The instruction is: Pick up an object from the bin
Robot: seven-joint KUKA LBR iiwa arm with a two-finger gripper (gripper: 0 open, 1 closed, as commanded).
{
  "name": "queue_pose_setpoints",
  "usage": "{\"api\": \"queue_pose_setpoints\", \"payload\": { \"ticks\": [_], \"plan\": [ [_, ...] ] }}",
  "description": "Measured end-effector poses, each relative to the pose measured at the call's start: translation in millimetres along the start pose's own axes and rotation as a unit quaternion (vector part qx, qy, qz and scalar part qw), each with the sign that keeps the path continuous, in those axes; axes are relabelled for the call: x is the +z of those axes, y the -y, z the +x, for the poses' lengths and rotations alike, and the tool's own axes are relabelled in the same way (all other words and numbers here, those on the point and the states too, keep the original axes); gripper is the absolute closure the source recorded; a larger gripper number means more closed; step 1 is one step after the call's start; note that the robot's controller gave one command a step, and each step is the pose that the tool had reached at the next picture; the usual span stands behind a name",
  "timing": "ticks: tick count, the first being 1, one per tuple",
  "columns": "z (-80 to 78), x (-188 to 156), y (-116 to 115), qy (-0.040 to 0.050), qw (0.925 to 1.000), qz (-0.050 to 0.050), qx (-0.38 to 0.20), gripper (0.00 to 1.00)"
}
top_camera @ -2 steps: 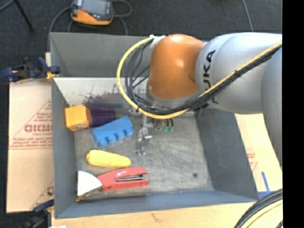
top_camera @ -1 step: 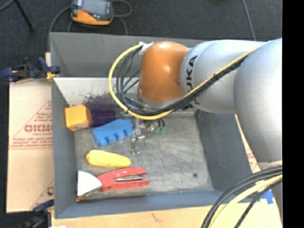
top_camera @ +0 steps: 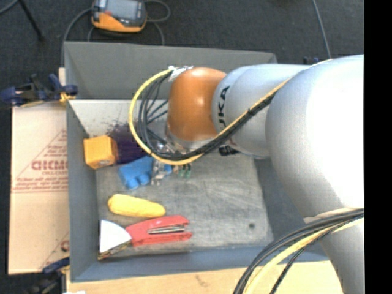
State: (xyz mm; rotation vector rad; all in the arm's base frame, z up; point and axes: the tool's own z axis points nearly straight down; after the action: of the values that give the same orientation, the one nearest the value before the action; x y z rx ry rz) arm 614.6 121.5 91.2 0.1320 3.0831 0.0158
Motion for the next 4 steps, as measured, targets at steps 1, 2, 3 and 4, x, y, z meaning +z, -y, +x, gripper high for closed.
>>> {"api": "queue_pose_setpoints", "payload": {
  "ticks": [1, 2, 3, 4],
  "plan": [
    [0.0, 0, 0, -0.0001, 1.0, 0.0, 0.0, 1.0],
    [3.2, -2, 2, -0.009, 1.0, 0.002, 0.0, 1.0],
    [-43.2, -94, 2, -0.0235, 0.9854, 0.001, -0.168, 1.0],
    [-42.0, -92, 2, -0.0254, 0.9855, 0.001, -0.168, 1.0]
  ]
}}
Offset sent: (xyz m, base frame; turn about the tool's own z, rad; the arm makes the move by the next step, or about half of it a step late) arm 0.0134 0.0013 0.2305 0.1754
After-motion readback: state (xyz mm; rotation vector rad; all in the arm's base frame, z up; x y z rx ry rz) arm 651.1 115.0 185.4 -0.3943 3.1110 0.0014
